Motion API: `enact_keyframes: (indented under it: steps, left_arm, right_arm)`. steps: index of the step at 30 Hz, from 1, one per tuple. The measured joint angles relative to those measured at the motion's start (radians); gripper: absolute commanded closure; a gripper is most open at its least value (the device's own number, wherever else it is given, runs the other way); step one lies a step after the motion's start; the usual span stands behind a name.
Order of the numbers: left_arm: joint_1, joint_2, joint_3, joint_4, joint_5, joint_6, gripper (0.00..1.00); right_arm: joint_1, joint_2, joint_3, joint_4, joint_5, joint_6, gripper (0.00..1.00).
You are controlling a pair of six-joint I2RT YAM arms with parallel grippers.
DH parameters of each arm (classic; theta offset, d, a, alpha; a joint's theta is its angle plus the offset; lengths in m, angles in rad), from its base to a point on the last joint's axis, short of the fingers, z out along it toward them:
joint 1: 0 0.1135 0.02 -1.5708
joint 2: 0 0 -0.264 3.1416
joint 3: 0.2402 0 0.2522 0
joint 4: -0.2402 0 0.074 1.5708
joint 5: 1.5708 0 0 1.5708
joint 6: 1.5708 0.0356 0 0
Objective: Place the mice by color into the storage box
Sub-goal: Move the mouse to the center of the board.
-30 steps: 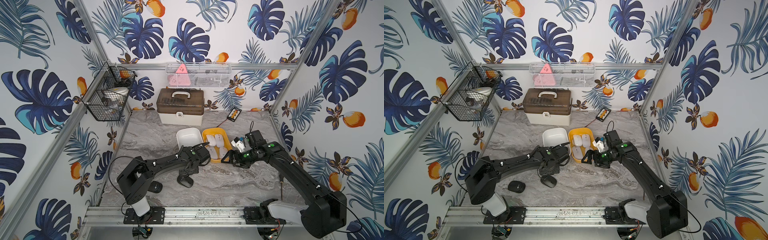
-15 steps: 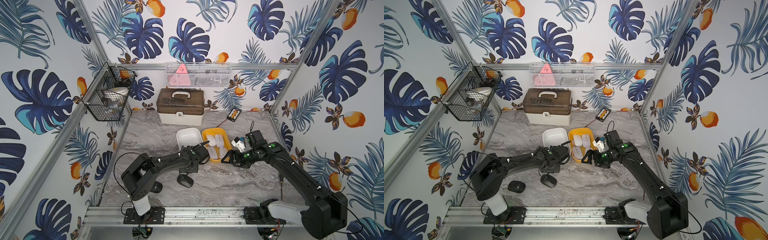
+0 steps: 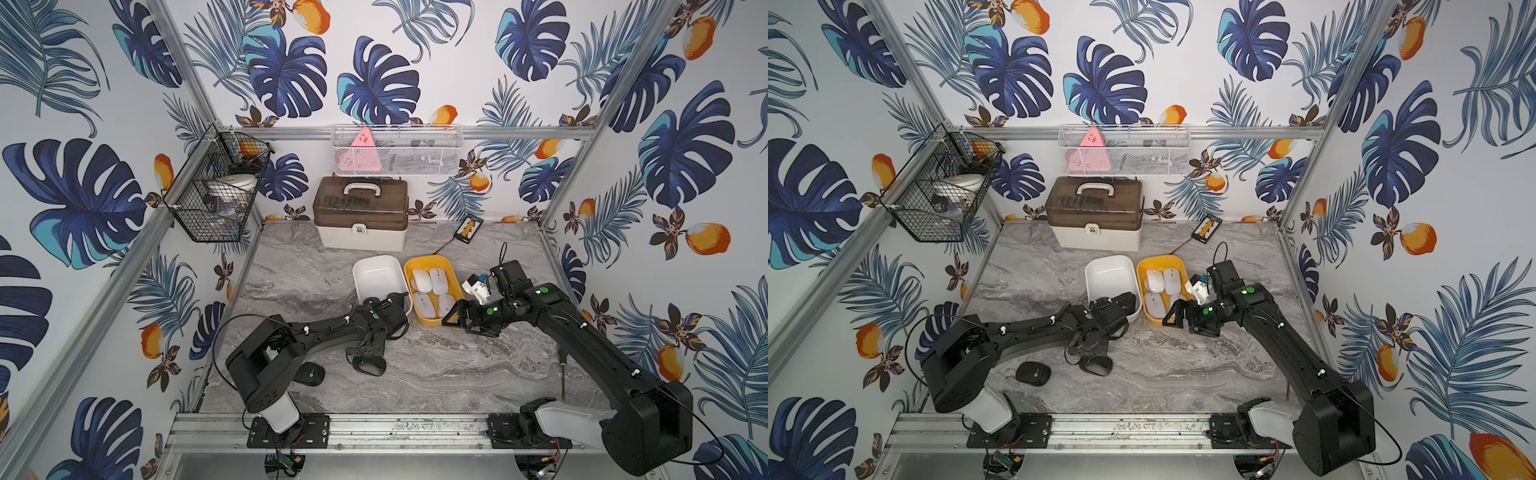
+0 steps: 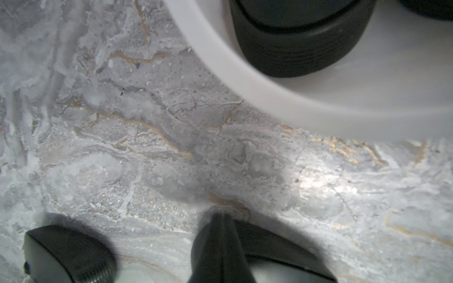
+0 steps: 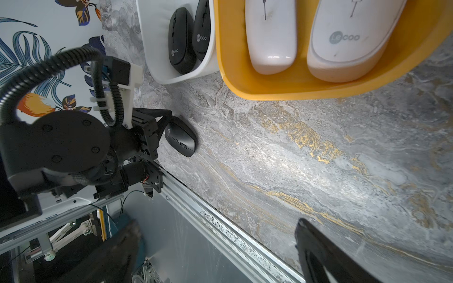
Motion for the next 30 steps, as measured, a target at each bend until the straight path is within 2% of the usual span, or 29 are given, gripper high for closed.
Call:
enact_keyframes:
  steps: [8,17,19,20,22,24,25,30]
  left_arm:
    - [-0.045,-0.081,-0.079,0.002,0.021,-0.047,1.0]
    - [-0.183,-0.137,-0.151,-0.024,0.052,-0.169,0.99]
    - [-0.21,-0.168,-0.159,-0.042,0.056,-0.203,0.95]
    - [-0.221,-0.181,-0.159,-0.05,0.06,-0.214,0.87]
    - [-0.235,-0.21,-0.154,-0.065,0.068,-0.237,0.56]
    - [-0.241,-0.237,-0.141,-0.08,0.082,-0.254,0.33]
    - [-0.243,-0.249,-0.131,-0.083,0.095,-0.256,0.25]
    - [-0.251,-0.219,-0.082,-0.08,0.16,-0.224,0.07]
  right_arm:
    - [0.0,0.002,-0.002,0.001,-0.001,0.0,0.0]
    - [-0.002,-0.002,-0.006,0.001,0.0,0.003,0.0]
    - [-0.002,-0.006,-0.01,0.001,0.0,0.003,0.0]
    - [-0.002,-0.007,-0.012,0.001,0.0,0.003,0.0]
    - [-0.002,-0.008,-0.017,0.001,0.0,0.003,0.0]
    - [-0.002,-0.009,-0.019,0.003,0.0,0.003,0.0]
    - [-0.002,-0.01,-0.019,0.006,0.0,0.003,0.0]
    - [-0.002,-0.007,-0.019,0.016,-0.004,0.003,0.0]
